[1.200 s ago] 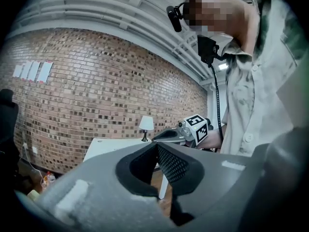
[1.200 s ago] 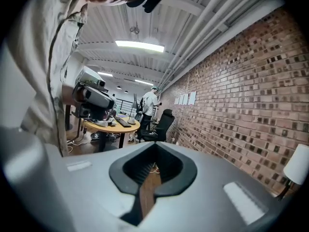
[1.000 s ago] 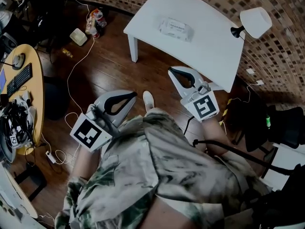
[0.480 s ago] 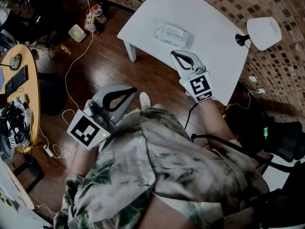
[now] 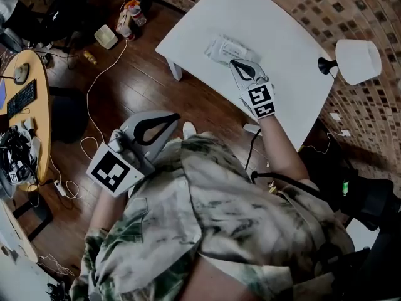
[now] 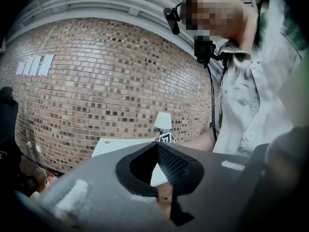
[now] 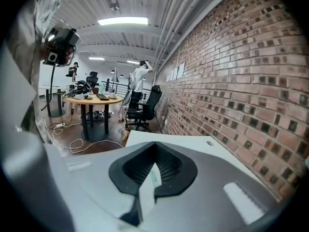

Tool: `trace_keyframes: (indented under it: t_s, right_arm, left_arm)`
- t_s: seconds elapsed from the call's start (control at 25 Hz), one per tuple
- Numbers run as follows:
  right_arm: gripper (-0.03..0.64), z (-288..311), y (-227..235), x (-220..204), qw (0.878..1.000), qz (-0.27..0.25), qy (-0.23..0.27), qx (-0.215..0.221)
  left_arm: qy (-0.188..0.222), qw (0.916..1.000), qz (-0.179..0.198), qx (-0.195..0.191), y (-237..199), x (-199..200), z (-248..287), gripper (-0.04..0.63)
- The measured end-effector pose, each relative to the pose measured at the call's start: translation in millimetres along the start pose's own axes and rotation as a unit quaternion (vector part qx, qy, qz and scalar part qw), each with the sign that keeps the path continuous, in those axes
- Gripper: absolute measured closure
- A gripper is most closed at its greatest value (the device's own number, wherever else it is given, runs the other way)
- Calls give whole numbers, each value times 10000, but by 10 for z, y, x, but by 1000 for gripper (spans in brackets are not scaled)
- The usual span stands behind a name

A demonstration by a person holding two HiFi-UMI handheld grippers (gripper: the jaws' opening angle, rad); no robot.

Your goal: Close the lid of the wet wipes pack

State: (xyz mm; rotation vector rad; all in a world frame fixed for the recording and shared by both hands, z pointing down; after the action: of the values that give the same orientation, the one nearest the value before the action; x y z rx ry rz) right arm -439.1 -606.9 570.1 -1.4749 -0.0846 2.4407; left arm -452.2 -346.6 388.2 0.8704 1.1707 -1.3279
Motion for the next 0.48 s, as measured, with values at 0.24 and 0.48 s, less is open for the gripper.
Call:
trace_keyframes:
  t_s: [0.24, 0.48]
  right_arm:
    - [611, 279, 191, -307, 9995, 139, -273, 65]
    - [612, 446, 394, -465, 9990, 166, -422, 19]
  left_arm:
    - [-83, 9999, -97, 84, -112, 4, 111, 595]
    - [-137, 9997, -134, 146, -207, 15, 194, 594]
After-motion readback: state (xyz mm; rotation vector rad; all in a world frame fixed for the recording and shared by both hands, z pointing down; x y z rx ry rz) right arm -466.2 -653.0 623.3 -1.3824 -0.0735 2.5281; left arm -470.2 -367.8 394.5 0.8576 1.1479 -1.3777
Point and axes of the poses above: the fingertips, and each gripper's own axes: z forward along the fingers, y to its right, x out of its top, the point moved 5 cm from there along -z, backward along the fingers, and after that the axes turned 2 degrees about x, right-handed, at the moved point
